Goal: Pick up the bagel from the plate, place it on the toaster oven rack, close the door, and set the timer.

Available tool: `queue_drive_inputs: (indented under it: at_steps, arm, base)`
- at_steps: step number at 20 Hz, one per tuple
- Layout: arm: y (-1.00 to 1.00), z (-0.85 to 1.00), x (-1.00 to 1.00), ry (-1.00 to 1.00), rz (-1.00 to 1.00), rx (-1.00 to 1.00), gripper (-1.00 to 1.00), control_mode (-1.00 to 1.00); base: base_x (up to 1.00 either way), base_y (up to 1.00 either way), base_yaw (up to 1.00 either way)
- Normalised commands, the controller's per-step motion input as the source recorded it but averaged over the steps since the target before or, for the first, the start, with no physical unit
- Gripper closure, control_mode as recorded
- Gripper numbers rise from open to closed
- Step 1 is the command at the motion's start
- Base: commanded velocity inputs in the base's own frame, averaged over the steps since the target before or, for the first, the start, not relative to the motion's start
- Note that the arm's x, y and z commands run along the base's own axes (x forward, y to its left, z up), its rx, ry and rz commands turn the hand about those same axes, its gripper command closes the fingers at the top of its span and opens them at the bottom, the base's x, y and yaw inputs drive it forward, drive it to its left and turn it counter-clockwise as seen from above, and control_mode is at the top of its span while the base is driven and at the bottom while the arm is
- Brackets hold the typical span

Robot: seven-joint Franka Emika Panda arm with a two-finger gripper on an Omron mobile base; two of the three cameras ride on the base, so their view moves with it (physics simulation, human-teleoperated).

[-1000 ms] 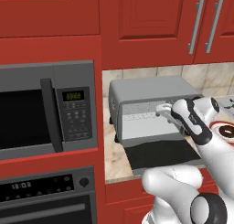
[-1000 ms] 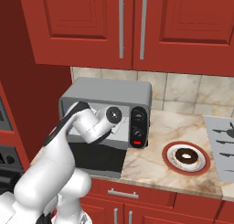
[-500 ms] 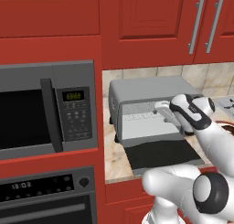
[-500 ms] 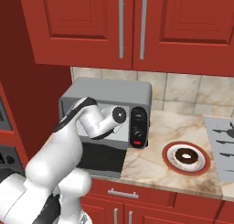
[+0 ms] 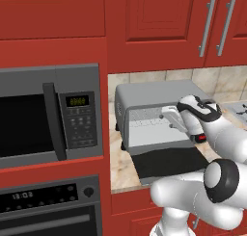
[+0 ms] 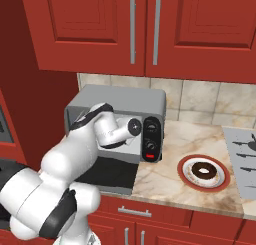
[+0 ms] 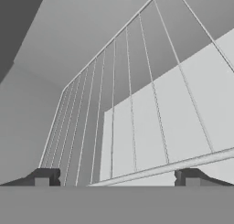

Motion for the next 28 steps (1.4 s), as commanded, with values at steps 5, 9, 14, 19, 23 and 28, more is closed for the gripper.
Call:
queue_drive_inputs:
  at_steps: [5,9,14,19,23,28]
  arm:
    - [0.00,-0.07,0.22,0.00,0.00,0.00,-1.00,-1.00]
    - [0.00,-0.08,0.16,0.00,0.00,0.00,-1.00,-1.00]
    - [0.00,-0.11,0.19,0.00,0.00,0.00,-1.00,-1.00]
    - [0.00,-0.15,0.22,0.00,0.00,0.00,-1.00,-1.00]
    - [0.00,-0.08,0.24,0.00,0.00,0.00,1.00,-1.00]
    - [0.00,-0.02,0.19,0.03,0.00,0.00,1.00,-1.00]
  base:
    - [0.00,0.00,0.00]
    - [0.00,0.00,0.00]
    - [0.00,0.00,0.00]
    - [0.00,0.00,0.00]
    - [0.00,0.00,0.00]
    - [0.00,0.00,0.00]
